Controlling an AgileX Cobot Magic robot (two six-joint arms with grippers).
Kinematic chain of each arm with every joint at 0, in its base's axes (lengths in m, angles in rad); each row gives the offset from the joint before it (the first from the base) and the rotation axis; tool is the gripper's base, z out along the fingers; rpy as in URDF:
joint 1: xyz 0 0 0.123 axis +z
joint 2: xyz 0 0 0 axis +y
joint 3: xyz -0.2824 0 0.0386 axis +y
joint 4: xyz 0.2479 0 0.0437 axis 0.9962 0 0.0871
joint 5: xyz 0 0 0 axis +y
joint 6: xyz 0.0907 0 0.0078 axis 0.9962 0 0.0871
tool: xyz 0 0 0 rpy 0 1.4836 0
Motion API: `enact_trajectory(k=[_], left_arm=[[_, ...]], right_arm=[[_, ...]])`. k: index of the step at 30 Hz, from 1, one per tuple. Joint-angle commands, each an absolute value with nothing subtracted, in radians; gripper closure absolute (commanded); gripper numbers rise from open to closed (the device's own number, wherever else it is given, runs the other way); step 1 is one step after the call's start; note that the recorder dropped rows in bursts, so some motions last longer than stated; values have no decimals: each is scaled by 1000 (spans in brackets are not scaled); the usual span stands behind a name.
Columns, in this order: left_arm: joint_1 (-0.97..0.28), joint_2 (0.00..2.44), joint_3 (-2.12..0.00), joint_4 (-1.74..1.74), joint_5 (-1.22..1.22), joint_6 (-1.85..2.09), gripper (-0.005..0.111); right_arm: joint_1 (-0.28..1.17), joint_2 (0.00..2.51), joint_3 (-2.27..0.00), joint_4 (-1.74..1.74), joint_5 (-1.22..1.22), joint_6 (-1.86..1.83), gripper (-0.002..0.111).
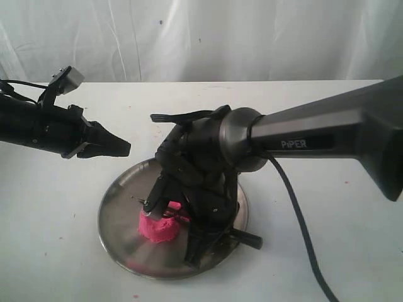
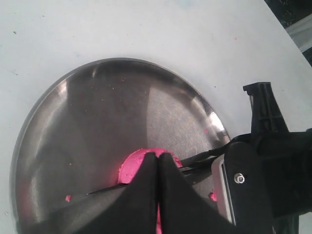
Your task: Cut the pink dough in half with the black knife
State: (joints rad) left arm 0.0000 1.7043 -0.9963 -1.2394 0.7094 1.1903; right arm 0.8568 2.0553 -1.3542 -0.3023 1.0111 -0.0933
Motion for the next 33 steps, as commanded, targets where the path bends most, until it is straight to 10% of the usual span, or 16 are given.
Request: enact_trajectory(k=[1,33], left_arm=[[-2,1697,-988,-1248,722,1189,107],[-2,1698,-988,-1254,722,1189,107]], right_arm=[[856,2054,-1348,-314,1056,-109,108],[860,2045,-1394,-355,1221,-179,108]])
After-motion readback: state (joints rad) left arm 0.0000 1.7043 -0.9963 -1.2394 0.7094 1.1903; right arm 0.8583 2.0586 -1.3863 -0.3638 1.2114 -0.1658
